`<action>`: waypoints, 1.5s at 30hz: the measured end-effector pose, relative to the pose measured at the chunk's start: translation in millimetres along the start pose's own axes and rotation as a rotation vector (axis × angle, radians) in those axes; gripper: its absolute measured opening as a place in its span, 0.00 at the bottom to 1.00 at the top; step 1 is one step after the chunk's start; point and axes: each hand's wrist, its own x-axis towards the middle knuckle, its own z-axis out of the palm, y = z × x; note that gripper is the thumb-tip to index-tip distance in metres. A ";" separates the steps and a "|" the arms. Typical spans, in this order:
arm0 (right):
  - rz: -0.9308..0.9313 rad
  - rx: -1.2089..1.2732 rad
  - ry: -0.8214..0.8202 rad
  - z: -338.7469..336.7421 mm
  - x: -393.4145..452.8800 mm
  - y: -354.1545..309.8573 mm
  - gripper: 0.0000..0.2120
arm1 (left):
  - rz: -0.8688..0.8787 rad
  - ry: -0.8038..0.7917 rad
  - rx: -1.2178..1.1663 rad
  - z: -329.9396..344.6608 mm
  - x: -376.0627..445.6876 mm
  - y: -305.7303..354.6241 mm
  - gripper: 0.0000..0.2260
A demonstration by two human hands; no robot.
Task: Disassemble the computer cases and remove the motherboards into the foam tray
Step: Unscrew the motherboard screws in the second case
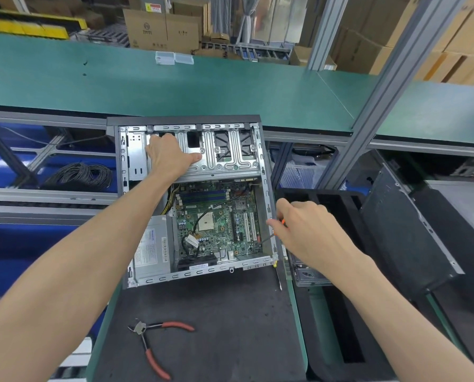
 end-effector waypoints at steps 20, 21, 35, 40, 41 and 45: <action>-0.008 0.163 0.019 -0.6 -2.1 2.4 0.11 | 0.034 0.006 -0.001 -0.8 -2.1 0.0 0.27; -0.013 0.176 0.024 1.3 -1.5 3.8 0.10 | 0.035 0.007 -0.001 -1.0 -2.0 0.0 0.27; 0.004 0.291 0.143 -12.5 -2.3 4.2 0.07 | 0.026 0.004 -0.004 0.3 0.2 -0.3 0.27; -0.002 0.334 0.214 -15.8 -0.6 0.7 0.09 | 0.028 0.003 -0.006 0.0 0.4 0.4 0.27; -0.002 0.335 0.218 -16.1 0.2 -0.1 0.09 | 0.028 0.005 -0.005 0.0 0.0 0.4 0.27; 0.001 0.319 0.209 -16.0 3.9 -0.8 0.08 | 0.023 0.014 0.000 -0.5 -1.0 0.7 0.27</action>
